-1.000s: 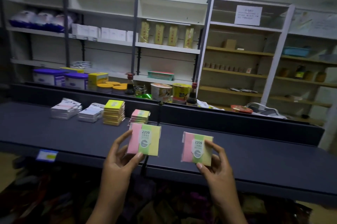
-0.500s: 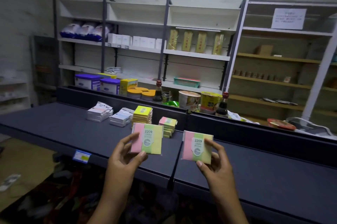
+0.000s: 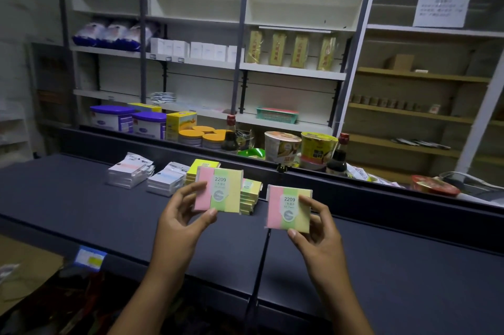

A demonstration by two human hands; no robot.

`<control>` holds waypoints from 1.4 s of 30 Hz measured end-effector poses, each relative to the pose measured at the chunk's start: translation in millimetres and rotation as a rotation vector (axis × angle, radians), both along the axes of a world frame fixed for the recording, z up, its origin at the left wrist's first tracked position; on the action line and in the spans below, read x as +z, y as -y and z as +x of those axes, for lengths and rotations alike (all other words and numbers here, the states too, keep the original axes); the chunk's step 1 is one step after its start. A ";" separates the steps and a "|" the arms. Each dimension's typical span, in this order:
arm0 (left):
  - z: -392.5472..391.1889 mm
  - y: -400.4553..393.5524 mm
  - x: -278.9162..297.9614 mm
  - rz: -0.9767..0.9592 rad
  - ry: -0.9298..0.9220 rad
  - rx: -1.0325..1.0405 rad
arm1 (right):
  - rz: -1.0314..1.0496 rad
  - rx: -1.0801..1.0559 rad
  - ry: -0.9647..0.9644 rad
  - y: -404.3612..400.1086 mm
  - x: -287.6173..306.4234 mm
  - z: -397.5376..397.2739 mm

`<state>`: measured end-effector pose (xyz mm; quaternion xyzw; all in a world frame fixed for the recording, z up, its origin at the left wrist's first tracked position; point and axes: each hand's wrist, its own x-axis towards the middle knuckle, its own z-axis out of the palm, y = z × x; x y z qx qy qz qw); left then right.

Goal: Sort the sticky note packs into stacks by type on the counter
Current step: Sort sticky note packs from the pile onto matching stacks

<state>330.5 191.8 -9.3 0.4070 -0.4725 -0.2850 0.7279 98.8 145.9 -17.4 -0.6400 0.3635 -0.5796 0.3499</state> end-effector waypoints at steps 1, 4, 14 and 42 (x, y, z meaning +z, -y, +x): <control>2.9 9.7 0.4 -0.003 0.007 -0.016 | -0.003 -0.013 -0.005 6.7 1.5 1.2; 14.0 40.8 2.6 -0.008 0.040 -0.063 | -0.014 -0.047 -0.023 27.3 6.2 8.6; 51.5 154.8 11.8 0.002 0.123 -0.147 | 0.002 -0.114 -0.066 116.1 23.1 45.8; 85.6 237.9 7.5 -0.033 0.144 -0.179 | 0.088 -0.109 -0.375 211.5 -13.7 99.9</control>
